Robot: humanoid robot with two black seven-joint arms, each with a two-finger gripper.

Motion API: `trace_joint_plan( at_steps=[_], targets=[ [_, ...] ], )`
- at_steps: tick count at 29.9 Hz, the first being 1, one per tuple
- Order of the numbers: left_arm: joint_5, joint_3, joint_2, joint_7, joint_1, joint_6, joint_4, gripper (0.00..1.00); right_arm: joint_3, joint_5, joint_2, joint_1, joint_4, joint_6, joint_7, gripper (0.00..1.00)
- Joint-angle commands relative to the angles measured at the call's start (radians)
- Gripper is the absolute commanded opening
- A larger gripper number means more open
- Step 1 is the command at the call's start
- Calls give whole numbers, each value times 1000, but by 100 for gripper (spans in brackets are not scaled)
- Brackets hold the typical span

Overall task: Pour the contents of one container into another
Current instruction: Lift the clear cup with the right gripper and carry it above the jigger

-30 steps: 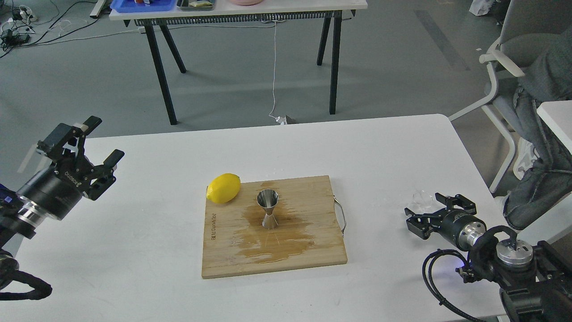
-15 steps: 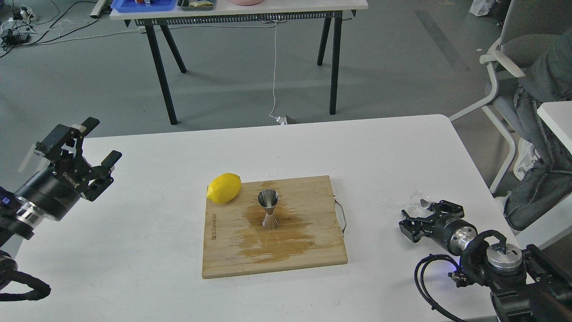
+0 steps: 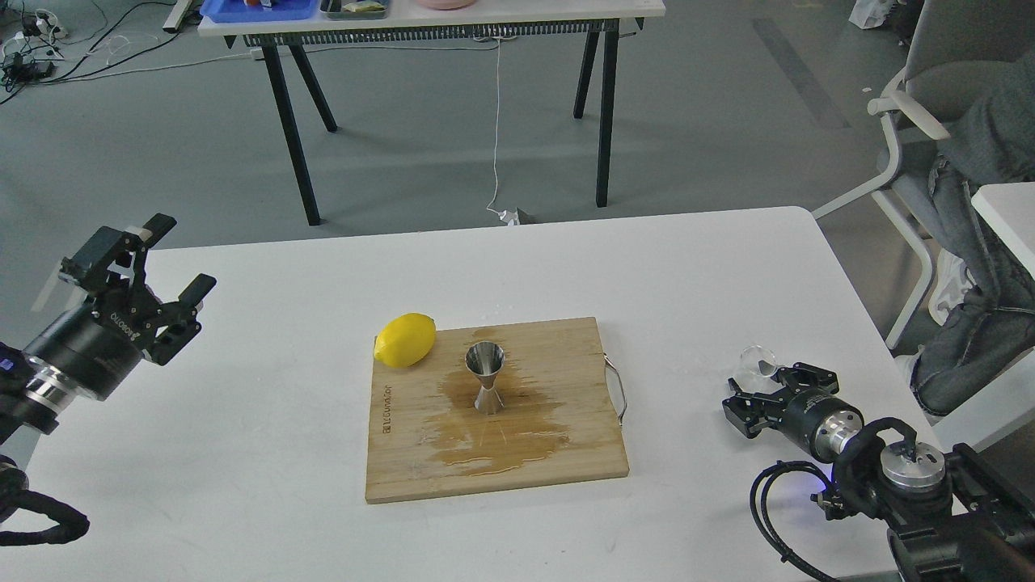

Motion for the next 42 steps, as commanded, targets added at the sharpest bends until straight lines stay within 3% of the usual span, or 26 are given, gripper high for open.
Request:
trace_joint_plan(
  at_steps=[1, 5, 14, 20, 29, 36, 42],
  targets=[
    [0, 0, 0, 0, 0, 0, 0, 99, 0, 0, -1, -1, 2, 4, 2, 51],
    [0, 0, 0, 0, 0, 0, 5, 99, -1, 0, -1, -6, 2, 47, 3, 44],
    [0, 0, -3, 0, 2, 0, 12, 99, -41, 0, -1, -9, 20, 83, 25, 38],
    [0, 0, -12, 0, 1, 0, 14, 99, -34, -12, -16, -4, 146, 128, 28, 38],
    [0, 8, -18, 0, 6, 2, 14, 99, -40, -355, -31, 77, 341, 266, 20, 36],
    [0, 8, -38, 0, 5, 3, 18, 99, -139, -492, -30, 172, 347, 356, 26, 36],
    [0, 8, -57, 0, 1, 3, 20, 99, -234, -601, -30, 253, 336, 363, 26, 36]
  ],
)
